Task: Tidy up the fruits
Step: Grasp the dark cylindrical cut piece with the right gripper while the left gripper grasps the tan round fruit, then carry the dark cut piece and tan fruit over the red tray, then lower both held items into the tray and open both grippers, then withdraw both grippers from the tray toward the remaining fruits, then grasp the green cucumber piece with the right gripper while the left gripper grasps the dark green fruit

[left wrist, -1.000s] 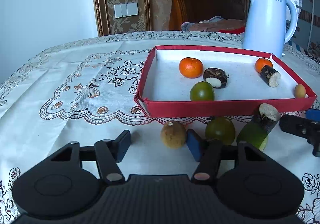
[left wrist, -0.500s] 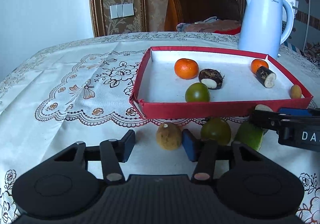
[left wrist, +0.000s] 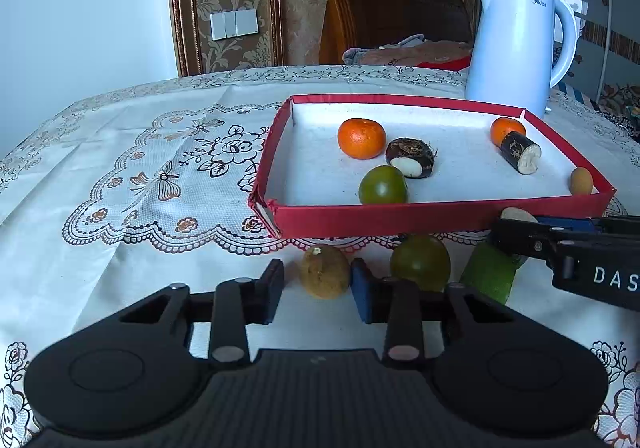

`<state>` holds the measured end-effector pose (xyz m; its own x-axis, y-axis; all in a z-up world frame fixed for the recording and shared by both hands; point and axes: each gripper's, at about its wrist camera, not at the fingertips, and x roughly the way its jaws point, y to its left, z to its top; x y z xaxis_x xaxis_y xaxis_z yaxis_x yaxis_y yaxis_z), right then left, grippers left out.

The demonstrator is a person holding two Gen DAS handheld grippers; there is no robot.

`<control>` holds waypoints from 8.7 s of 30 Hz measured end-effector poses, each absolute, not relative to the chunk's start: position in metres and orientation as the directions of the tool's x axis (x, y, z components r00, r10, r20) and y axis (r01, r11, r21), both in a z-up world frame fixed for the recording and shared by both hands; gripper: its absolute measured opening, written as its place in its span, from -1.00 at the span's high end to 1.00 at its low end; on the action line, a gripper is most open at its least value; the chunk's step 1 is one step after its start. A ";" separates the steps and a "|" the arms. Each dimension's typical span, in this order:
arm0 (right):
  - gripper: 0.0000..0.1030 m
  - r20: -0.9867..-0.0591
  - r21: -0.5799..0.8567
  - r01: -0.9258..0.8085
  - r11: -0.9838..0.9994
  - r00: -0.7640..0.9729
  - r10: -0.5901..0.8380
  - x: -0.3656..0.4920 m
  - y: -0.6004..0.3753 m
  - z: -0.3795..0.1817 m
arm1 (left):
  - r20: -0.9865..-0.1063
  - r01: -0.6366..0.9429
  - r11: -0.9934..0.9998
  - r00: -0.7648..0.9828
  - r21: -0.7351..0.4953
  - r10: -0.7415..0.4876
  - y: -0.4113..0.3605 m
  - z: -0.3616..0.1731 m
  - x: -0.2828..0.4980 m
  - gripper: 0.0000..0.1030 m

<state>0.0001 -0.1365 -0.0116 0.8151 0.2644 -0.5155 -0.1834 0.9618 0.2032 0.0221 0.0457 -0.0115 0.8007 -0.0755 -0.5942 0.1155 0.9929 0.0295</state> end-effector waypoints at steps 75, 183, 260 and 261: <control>0.38 -0.425 0.071 -0.095 0.993 0.898 0.116 0.032 -0.161 0.012 | -0.533 0.064 0.998 0.845 0.014 -0.047 0.010 0.024 0.082 0.48; -0.57 -0.428 0.206 -0.194 0.959 0.864 0.266 -0.015 -0.164 -0.001 | -0.476 -0.022 1.000 0.879 -0.018 0.011 0.045 0.013 0.034 -0.41; -0.65 -0.495 0.177 0.004 0.984 0.865 0.086 -0.034 -0.182 -0.014 | -0.559 0.175 0.982 0.822 0.070 -0.106 0.012 -0.010 0.023 -0.57; -0.65 -0.496 0.175 0.005 0.985 0.864 0.084 -0.034 -0.181 -0.014 | -0.563 0.183 0.981 0.818 0.068 -0.114 0.012 -0.010 0.023 -0.56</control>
